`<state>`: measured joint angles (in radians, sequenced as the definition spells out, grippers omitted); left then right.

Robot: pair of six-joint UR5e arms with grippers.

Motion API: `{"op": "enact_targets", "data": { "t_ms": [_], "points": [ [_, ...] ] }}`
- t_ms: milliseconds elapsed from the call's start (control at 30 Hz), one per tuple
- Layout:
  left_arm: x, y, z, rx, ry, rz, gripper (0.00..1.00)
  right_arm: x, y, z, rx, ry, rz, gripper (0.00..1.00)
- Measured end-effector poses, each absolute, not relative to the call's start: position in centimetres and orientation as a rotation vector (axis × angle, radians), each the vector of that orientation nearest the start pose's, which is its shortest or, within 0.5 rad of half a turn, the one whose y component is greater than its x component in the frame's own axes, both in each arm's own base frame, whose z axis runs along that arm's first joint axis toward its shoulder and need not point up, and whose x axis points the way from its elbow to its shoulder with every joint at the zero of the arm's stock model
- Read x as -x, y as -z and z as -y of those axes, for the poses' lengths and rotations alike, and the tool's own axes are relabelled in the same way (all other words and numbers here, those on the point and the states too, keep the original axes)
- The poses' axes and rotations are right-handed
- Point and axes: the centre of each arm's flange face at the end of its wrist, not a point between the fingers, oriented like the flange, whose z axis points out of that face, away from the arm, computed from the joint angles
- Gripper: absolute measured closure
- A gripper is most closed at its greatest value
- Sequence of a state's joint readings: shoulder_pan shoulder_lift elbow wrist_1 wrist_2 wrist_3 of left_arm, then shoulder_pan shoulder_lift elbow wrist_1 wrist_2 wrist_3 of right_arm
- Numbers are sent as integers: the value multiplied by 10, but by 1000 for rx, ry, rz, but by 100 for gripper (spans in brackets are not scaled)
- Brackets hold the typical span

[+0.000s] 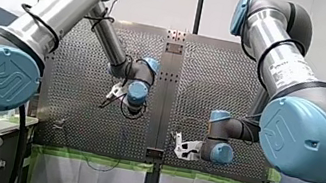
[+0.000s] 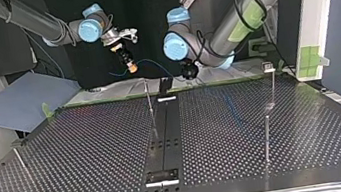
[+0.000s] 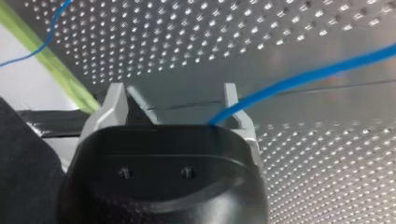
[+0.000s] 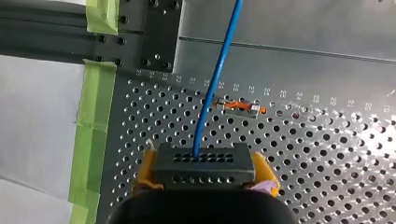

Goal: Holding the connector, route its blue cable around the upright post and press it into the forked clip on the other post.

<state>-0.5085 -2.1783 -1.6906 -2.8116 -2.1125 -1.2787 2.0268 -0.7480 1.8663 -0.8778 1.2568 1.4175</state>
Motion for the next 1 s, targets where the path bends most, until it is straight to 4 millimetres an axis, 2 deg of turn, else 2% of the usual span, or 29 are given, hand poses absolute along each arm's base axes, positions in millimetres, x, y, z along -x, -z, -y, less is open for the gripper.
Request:
{"op": "enact_targets", "data": {
  "t_ms": [233, 567, 1000],
  "points": [
    [-458, -93, 360, -441, -374, -1902, 0, -392, 21, 421, -1995, -1532, 724, 100],
    [-456, -79, 373, -435, -323, -1893, 0, -394, 20, 418, -2005, -1539, 706, 100],
    [-449, -31, 389, -465, -277, -1927, 0, -396, 21, 417, -2010, -1540, 700, 100]
  ]
}}
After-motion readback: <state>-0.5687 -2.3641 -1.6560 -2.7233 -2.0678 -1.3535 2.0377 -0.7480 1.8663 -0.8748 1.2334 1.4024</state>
